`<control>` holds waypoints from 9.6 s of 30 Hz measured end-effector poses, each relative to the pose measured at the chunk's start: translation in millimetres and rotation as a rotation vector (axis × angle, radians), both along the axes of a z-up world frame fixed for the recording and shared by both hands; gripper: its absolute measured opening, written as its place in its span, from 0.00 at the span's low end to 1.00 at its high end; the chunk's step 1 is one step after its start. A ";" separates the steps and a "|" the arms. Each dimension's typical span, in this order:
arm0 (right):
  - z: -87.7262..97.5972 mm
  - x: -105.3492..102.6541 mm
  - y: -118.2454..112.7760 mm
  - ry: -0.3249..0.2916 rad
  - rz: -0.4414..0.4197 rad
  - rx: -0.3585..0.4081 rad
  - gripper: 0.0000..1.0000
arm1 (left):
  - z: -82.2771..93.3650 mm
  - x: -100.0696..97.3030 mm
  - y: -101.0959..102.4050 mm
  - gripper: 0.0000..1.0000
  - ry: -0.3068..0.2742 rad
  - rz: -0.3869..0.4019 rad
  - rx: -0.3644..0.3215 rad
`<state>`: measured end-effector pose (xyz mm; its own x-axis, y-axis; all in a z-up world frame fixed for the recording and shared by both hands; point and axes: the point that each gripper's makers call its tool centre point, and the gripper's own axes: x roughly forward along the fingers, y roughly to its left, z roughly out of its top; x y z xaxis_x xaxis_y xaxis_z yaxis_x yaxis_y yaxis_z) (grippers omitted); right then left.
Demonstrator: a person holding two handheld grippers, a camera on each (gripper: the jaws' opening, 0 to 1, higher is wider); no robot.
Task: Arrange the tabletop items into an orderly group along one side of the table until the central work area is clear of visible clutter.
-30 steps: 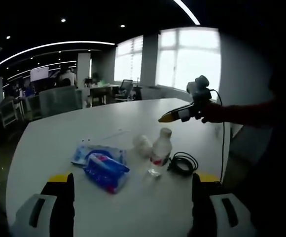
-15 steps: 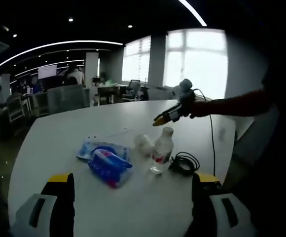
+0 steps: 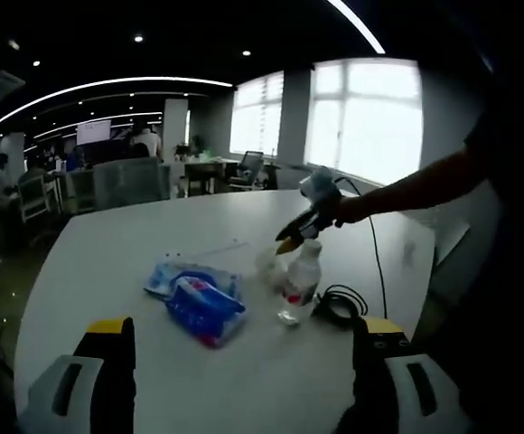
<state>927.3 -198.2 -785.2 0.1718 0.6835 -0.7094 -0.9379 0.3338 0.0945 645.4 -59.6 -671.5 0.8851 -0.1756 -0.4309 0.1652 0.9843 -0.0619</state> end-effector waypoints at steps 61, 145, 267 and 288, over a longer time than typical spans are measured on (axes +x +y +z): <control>17.8 -7.0 -2.9 0.089 0.132 0.012 0.00 | -6.8 41.8 2.7 0.99 0.019 -0.117 -0.012; 46.1 -84.3 -104.9 -0.275 -0.282 0.160 0.17 | -15.2 38.2 -24.4 0.97 0.012 -0.234 -0.023; -74.2 -167.4 123.4 0.243 -0.756 0.163 0.00 | -172.1 193.5 84.3 0.00 0.312 -0.620 0.185; -30.3 -188.1 108.8 0.177 -0.680 0.230 0.00 | -126.3 154.6 75.9 0.00 0.246 -0.511 0.122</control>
